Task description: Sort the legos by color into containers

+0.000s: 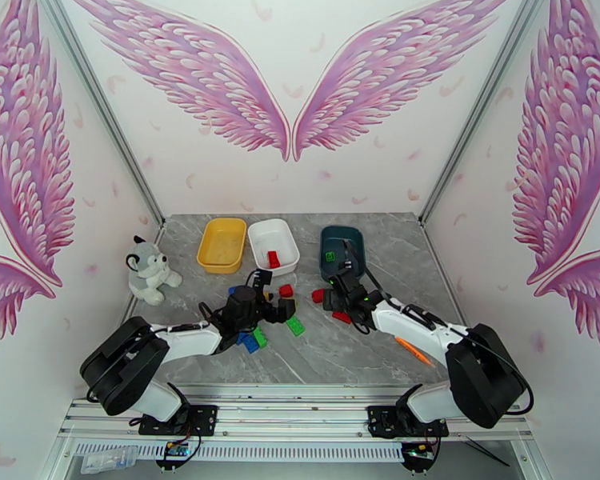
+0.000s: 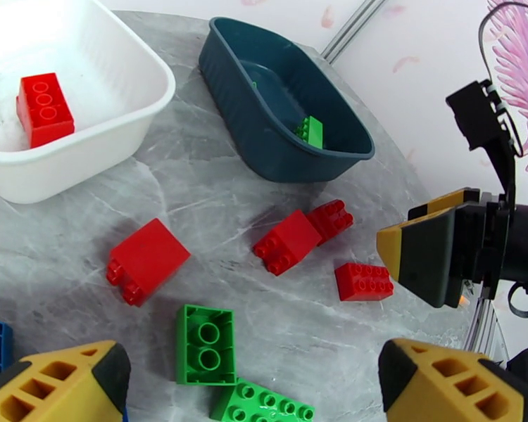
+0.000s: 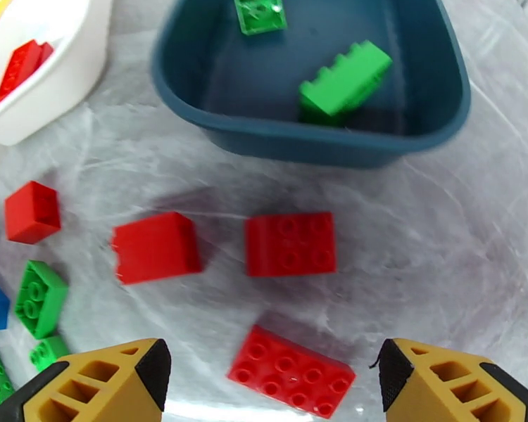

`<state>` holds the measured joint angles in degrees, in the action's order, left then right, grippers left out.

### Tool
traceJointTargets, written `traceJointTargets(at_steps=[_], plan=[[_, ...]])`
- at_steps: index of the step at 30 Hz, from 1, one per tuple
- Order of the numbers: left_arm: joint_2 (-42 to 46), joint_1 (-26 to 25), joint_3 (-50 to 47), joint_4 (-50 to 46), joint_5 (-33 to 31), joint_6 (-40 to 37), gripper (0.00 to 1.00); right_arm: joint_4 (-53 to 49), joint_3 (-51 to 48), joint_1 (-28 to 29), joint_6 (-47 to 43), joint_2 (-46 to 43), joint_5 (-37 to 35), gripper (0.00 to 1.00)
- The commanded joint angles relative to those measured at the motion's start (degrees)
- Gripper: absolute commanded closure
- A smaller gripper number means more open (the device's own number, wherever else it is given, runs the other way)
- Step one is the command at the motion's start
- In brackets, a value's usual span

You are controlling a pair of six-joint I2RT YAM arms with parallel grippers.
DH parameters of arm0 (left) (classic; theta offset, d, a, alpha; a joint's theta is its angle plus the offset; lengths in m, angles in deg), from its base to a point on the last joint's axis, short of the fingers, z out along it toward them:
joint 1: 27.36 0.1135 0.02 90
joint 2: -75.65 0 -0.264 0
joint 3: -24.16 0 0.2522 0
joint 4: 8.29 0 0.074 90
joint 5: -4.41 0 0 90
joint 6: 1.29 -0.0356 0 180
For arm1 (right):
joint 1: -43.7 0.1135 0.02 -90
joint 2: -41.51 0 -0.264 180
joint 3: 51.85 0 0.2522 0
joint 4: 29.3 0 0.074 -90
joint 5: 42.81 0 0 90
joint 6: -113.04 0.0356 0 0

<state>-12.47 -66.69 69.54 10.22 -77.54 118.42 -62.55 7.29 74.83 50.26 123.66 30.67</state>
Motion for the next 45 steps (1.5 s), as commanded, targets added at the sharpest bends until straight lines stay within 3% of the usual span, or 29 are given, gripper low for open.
traceJointTargets(at_steps=[1, 7, 19, 26, 37, 45], plan=[[-1.1, -0.4, 2.3, 1.4, -0.1, -1.1, 0.01, 6.6, -1.6, -0.1, 0.3, -0.4, 5.3, 0.22], [-1.3, -0.4, 2.9, 1.3, 0.0, -1.3, 0.01, 8.4, 1.4, 1.4, -1.9, 3.3, 9.1, 0.24], [0.6, 0.4, 1.9, 0.9, 0.0, -1.5, 0.01, 4.6, 12.3, 2.2, -2.6, 17.1, 5.7, 0.29], [3.4, 1.5, 0.2, 0.6, -0.3, -1.5, 0.01, 4.1, 15.3, 2.2, -2.6, 21.6, 5.0, 0.36], [5.8, 4.3, -1.7, 0.2, 0.4, -0.8, 0.01, 3.6, 15.8, 2.3, -2.2, 20.9, 5.2, 0.64], [6.5, 8.2, -4.1, 1.3, 2.2, 1.3, 0.01, 2.2, 17.8, 7.2, -2.6, 15.1, 6.5, 0.67]])
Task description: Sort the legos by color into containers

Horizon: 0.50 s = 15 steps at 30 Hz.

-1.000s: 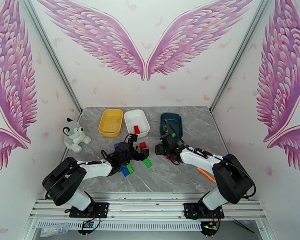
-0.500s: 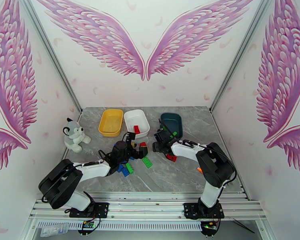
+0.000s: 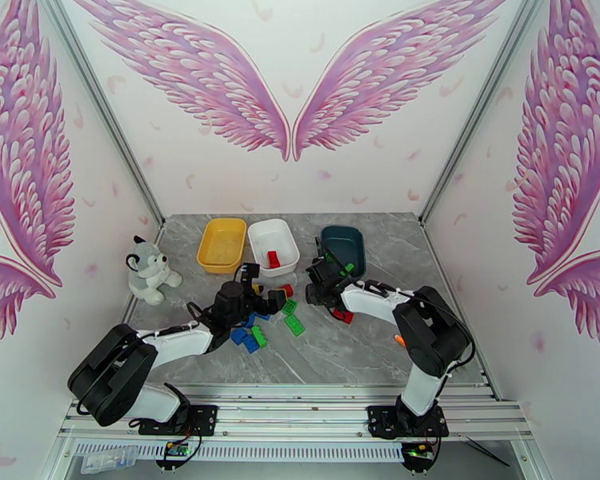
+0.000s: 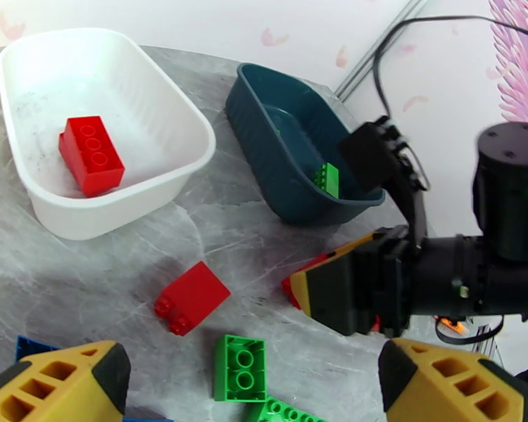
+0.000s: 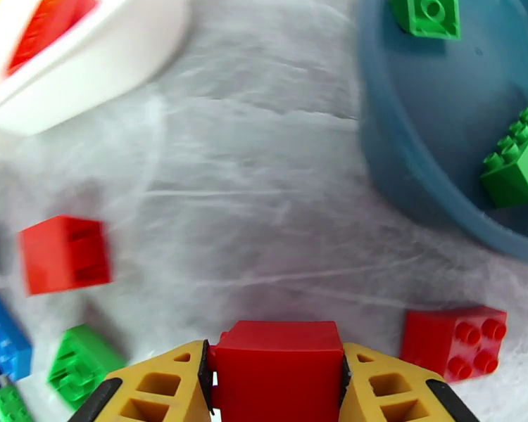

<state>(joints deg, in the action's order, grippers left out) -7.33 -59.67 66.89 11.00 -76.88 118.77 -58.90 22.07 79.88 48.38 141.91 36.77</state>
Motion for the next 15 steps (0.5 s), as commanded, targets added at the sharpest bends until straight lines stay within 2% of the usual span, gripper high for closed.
traceJointTargets(at_steps=[1, 6, 10, 15], plan=[[1.5, 1.8, -1.9, 0.8, 1.7, 1.3, 0.01, -1.9, 4.0, 2.8, -0.7, -3.4, 0.4, 0.67], [2.9, 3.5, -3.9, 1.4, 1.8, 2.3, 0.01, -2.6, 10.6, 3.7, -0.4, -1.8, 0.8, 0.68], [4.8, 4.9, -5.5, 1.1, 1.1, 2.8, 0.01, -3.4, 20.1, 3.7, -0.2, 4.2, 1.6, 0.68], [9.0, 6.4, -7.4, -0.7, 1.0, 2.4, 0.01, -8.0, 35.2, 3.8, -0.8, 14.3, 0.5, 0.63]])
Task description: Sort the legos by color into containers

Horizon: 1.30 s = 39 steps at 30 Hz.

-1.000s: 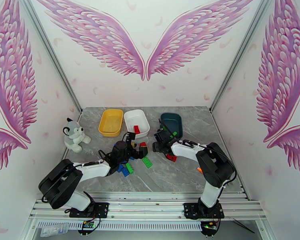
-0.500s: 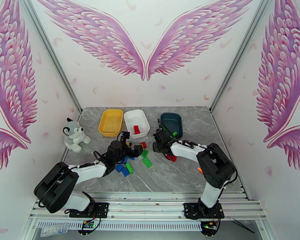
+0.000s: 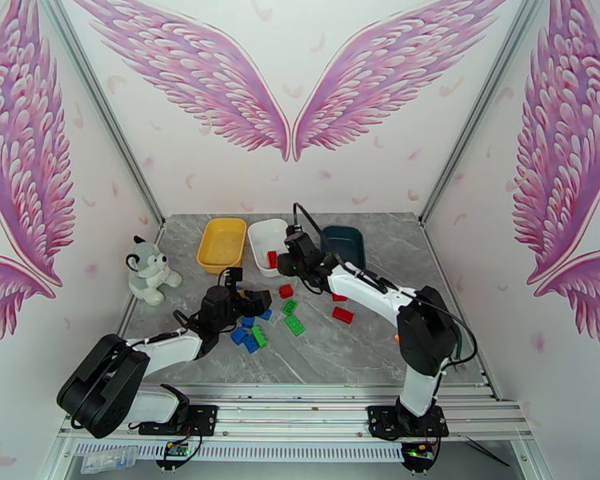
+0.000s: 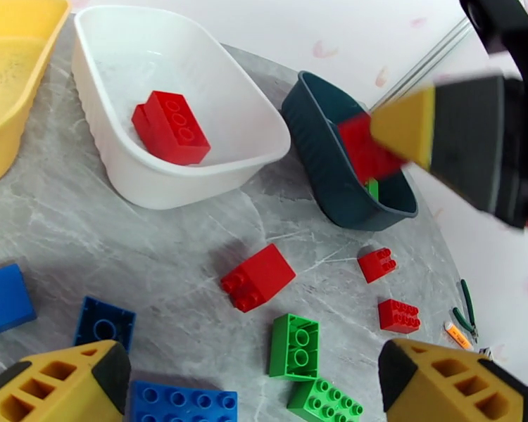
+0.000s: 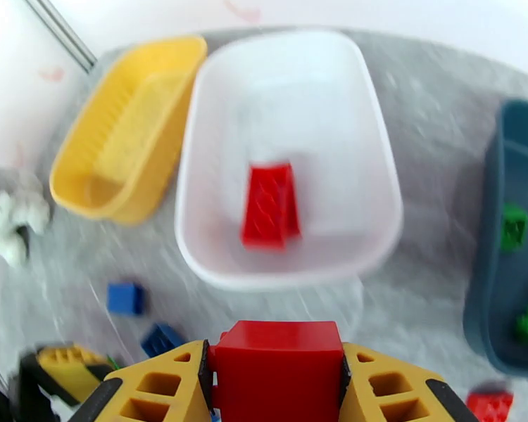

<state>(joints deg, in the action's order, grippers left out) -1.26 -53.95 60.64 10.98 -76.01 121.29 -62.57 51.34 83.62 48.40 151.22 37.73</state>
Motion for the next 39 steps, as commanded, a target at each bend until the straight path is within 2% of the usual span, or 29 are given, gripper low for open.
traceJointTargets(at_steps=[1, 6, 10, 19, 26, 32, 39], plan=[[4.1, 0.8, -1.5, -1.3, 0.0, -0.3, 0.01, -5.5, 9.0, 0.0, -1.1, 6.9, -1.0, 0.62], [8.9, 0.9, -2.7, -4.2, -0.9, -1.5, 0.01, -9.4, 18.3, 0.0, -2.5, 12.2, -2.4, 0.4], [12.0, 1.0, -3.4, -5.7, -1.5, -1.9, 0.01, -9.3, 17.6, 0.0, -3.1, 10.4, -2.4, 0.31], [12.5, 0.9, -2.6, -6.1, -0.1, -2.3, 0.01, -4.5, -1.0, 0.3, -4.1, -3.2, -3.2, 0.32], [6.8, 0.4, -0.6, -2.7, 1.6, -1.6, 0.01, -1.8, -14.4, 0.3, -4.8, -10.1, -2.8, 0.27], [-0.6, -0.6, 2.2, 1.4, 3.8, -0.7, 0.01, 1.3, -19.7, 0.4, -4.5, -9.1, -0.7, 0.26], [-7.6, -1.3, 5.1, 4.8, 5.5, 0.4, 0.01, 2.7, -17.7, 0.8, -4.2, -3.0, 1.6, 0.28]])
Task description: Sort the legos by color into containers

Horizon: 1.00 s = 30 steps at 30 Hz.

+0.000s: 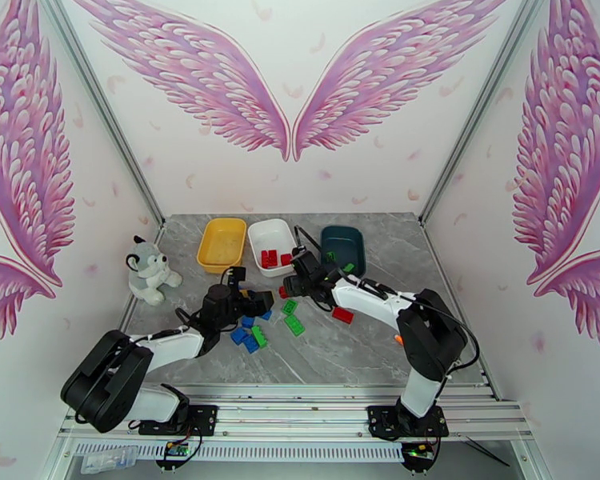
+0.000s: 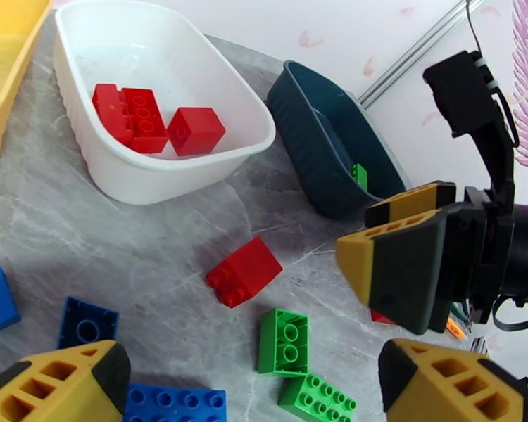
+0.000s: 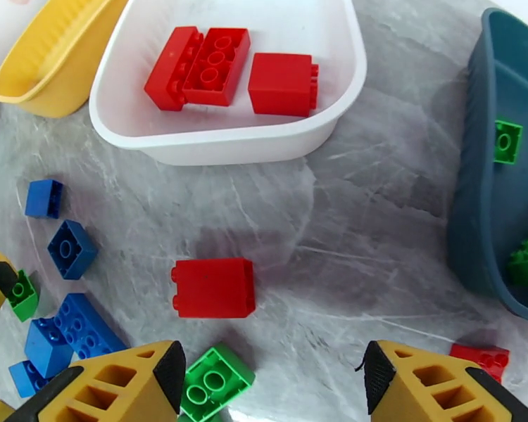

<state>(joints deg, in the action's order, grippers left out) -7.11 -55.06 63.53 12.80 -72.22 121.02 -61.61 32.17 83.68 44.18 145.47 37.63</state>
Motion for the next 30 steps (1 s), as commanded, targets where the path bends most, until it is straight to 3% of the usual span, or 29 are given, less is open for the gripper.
traceJointTargets(at_steps=[1, 7, 24, 30], plan=[[-2.5, -0.3, 2.5, 3.3, 2.0, 0.8, 0.01, 1.5, 2.2, 1.0, 0.0, 3.6, 1.9, 0.28], [-3.3, -0.2, 2.7, 4.3, 2.5, 1.0, 0.01, 1.2, 5.4, 1.6, 0.3, 8.2, 2.6, 0.29], [4.9, 0.2, -1.1, 1.2, -2.0, -0.3, 0.01, 0.8, 9.9, 2.0, 1.0, 14.7, 1.7, 0.37], [4.8, 0.2, -1.1, 1.1, -2.0, -0.3, 0.01, 1.0, 9.7, 2.0, 1.1, 13.8, 1.2, 0.49]])
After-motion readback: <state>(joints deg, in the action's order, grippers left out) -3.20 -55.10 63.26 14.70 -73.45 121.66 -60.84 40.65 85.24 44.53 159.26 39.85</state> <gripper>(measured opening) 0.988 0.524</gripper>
